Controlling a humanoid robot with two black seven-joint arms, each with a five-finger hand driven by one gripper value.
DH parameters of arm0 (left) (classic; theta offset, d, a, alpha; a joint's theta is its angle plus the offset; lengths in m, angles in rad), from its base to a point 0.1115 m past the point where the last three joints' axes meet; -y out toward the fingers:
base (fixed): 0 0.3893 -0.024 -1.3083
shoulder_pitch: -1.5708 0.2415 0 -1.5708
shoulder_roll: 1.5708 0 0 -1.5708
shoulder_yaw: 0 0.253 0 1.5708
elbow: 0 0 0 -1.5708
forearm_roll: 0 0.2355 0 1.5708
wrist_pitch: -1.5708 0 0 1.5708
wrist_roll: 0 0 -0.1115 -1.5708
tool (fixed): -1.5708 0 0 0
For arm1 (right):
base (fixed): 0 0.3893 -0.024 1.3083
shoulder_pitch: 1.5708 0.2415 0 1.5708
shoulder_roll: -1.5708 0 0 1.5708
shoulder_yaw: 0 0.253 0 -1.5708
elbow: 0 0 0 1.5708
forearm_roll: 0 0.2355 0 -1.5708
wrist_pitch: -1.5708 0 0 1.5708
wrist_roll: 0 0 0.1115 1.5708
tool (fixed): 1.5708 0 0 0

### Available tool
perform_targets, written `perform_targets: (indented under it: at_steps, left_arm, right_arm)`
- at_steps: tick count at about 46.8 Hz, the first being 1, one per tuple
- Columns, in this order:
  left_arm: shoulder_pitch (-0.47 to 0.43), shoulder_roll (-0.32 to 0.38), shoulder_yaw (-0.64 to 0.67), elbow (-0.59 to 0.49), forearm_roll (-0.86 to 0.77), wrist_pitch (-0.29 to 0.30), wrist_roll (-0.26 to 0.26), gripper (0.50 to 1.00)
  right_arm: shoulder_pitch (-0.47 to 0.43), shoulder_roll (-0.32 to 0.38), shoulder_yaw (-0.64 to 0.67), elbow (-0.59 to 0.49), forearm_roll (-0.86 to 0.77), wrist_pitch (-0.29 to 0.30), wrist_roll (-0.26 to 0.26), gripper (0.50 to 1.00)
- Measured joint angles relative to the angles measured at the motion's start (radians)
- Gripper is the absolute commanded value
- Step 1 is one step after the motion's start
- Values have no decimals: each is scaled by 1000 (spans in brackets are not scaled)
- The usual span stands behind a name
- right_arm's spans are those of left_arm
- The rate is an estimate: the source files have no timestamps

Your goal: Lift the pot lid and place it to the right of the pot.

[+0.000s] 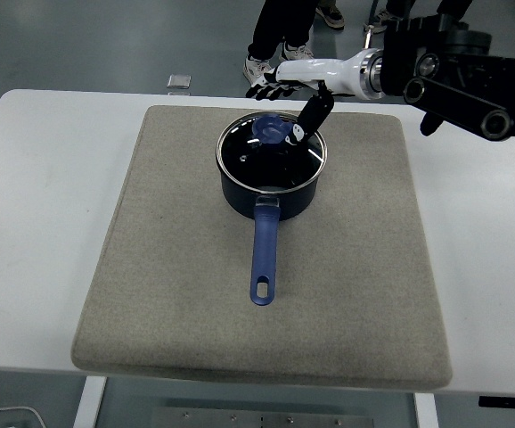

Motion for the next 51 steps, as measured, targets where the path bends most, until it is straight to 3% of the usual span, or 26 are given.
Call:
perform_targets:
  at_steps: [10,36,46,51]
  left_arm:
    - [0,0,1,0,0,0,-1,1000]
    - [0,0,0,0,0,0,0,1000]
    - [0,0,0,0,0,0,0,1000]
    - [0,0,0,0,0,0,0,1000]
  right_arm:
    - [20,14,-44,-1,-101,-40,9,919]
    - [24,58,-74,-6,-121,-50,9,901]
    - [23,63,-102,-13,-124,-59,9,840]
    - [22,63,-105,-15,-131,-60,10,836]
